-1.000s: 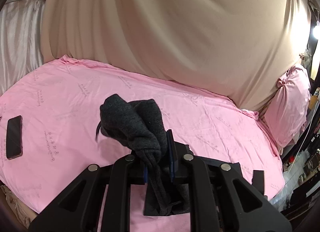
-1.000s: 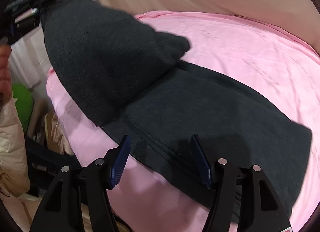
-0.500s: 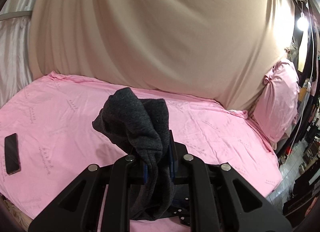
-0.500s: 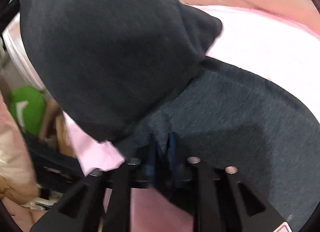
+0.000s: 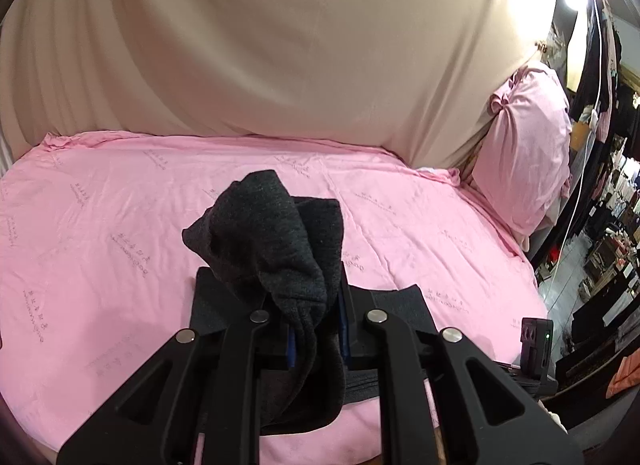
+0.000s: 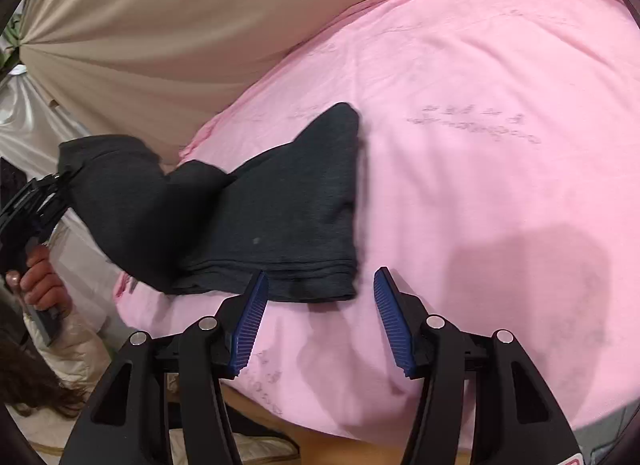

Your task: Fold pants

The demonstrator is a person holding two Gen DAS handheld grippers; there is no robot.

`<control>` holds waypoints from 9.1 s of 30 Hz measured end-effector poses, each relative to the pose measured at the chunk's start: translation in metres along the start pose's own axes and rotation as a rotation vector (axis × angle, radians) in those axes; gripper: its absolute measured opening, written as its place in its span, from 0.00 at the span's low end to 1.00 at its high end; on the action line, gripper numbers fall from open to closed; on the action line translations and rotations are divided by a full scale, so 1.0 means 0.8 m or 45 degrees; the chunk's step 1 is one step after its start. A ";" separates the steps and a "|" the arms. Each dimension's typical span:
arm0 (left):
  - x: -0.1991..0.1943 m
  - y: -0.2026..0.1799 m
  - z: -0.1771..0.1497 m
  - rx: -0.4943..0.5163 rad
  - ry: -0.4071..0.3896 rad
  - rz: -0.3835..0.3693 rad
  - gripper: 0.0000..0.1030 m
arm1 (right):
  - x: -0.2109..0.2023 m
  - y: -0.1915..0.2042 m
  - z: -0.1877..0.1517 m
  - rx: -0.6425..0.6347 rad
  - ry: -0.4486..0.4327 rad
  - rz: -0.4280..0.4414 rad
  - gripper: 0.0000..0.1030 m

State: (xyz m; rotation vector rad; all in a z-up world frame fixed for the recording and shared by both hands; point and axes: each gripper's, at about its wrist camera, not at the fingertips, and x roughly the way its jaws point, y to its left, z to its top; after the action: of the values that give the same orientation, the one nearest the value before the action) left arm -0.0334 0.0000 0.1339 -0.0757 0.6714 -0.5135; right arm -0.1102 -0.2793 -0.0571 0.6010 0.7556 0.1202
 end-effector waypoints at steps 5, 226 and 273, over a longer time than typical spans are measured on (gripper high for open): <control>0.018 -0.019 -0.006 0.032 0.047 0.004 0.14 | 0.002 0.003 0.014 0.083 -0.036 0.114 0.11; 0.352 0.293 0.187 -0.422 0.183 0.176 0.73 | 0.301 0.094 0.395 -0.344 -0.079 -0.272 0.12; 0.289 0.250 0.067 -0.462 0.451 0.082 0.15 | 0.230 0.025 0.300 -0.087 0.058 -0.226 0.42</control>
State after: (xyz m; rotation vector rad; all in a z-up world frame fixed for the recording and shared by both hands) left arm 0.2388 0.0595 -0.0028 -0.3085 1.1064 -0.3402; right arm 0.1886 -0.3181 -0.0216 0.4654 0.8426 -0.0042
